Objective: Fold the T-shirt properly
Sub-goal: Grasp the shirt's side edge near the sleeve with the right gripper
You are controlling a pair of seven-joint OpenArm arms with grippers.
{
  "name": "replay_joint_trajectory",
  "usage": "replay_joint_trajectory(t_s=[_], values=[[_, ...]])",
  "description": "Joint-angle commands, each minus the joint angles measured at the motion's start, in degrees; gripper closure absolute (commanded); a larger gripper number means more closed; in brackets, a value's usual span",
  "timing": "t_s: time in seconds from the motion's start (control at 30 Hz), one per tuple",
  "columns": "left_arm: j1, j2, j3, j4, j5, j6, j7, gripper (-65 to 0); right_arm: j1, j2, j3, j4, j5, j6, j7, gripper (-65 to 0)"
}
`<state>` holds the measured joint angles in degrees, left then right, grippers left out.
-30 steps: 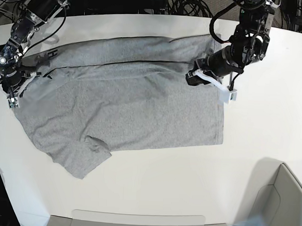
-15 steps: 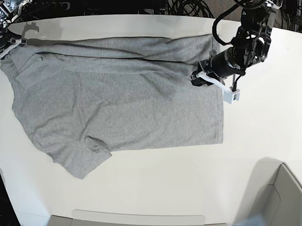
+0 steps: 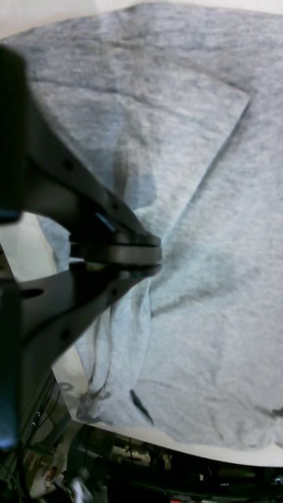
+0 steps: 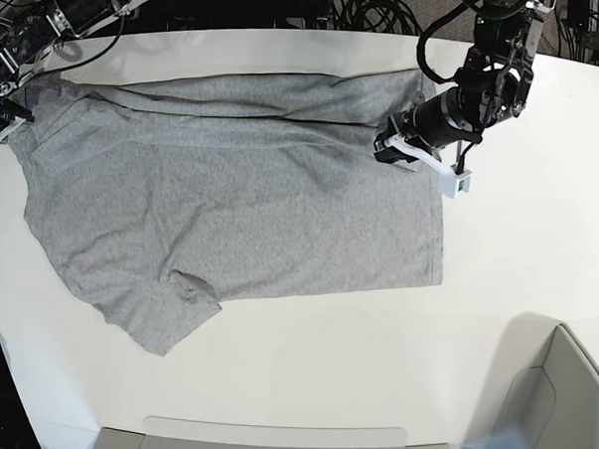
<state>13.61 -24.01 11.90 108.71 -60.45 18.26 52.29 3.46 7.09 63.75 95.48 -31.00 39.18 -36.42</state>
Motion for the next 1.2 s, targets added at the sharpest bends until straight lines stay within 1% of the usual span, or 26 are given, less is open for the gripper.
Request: replay_joint_trajectory(t_s=[0.0,0.07,0.17,0.27,0.33,0.37,0.4,0.47,0.57,0.63,0.7,0.83,1.07,1.13,1.17], values=[[-0.6,-0.5,-0.3,0.9,-0.9,0.1,-0.5,0.0,2.0,0.0,-1.2,1.3,0.8,0.8,1.6,-18.1],[-0.7,-0.4,-0.3,0.9,-1.0,0.1,-0.5,0.0,3.3,-1.8,-5.9,1.4,0.4,0.8,1.3,-12.4],[-0.7,0.8,-0.3,0.9,-0.9,0.1,-0.5,0.0,4.5,-5.0,-11.1,1.2,-1.9,0.8,1.3,-0.7],[-0.6,1.1,0.6,0.9,-0.9,0.1,-0.5,0.0,5.7,-7.7,-13.0,1.3,-7.5,0.8,1.3,0.0],[-0.4,1.1,0.6,0.9,-0.9,0.1,-0.5,0.0,6.8,-7.8,-12.5,1.3,-10.5,0.8,1.2,0.0],[-0.4,1.1,0.6,0.9,-0.8,0.1,-0.5,0.0,6.9,-7.8,-12.3,1.3,-11.1,0.8,1.2,-1.6],[-0.4,1.1,0.6,0.9,-0.8,0.1,-0.5,0.0,6.8,-7.8,-11.1,1.4,-11.3,0.8,1.2,-5.0],[-0.4,1.1,0.6,0.9,-0.8,0.1,-0.5,0.0,7.0,-7.5,-8.7,1.4,-11.3,0.8,1.2,-13.4],[-0.7,1.2,0.6,0.9,-0.8,0.1,-0.5,0.0,6.8,-7.5,-8.2,1.2,-11.3,0.8,1.2,-26.8],[-0.7,1.4,0.6,0.9,-0.8,0.1,-0.5,0.0,6.8,-7.8,-8.1,0.8,-11.2,0.8,1.2,-31.9],[-0.7,1.5,0.6,0.9,-0.8,0.1,-0.5,0.0,6.8,-8.4,-8.1,-1.4,-11.2,0.8,1.2,-33.2],[-0.7,1.4,0.6,0.9,-0.8,0.1,-0.5,0.0,7.0,-8.3,-8.1,-7.1,-11.2,0.8,1.2,-33.2],[-0.5,1.4,0.6,0.9,-0.8,0.1,-0.5,0.0,7.0,-8.1,-8.1,-11.3,-11.3,0.8,1.2,-33.1],[-0.6,1.4,0.6,0.9,-0.8,0.1,-0.5,0.0,7.0,-8.0,-8.2,-13.2,-11.5,0.8,1.3,-31.4],[-0.6,1.4,0.6,0.9,-0.8,0.1,-0.5,0.0,6.8,-8.0,-8.4,-14.2,-11.5,0.8,1.4,-28.0]])
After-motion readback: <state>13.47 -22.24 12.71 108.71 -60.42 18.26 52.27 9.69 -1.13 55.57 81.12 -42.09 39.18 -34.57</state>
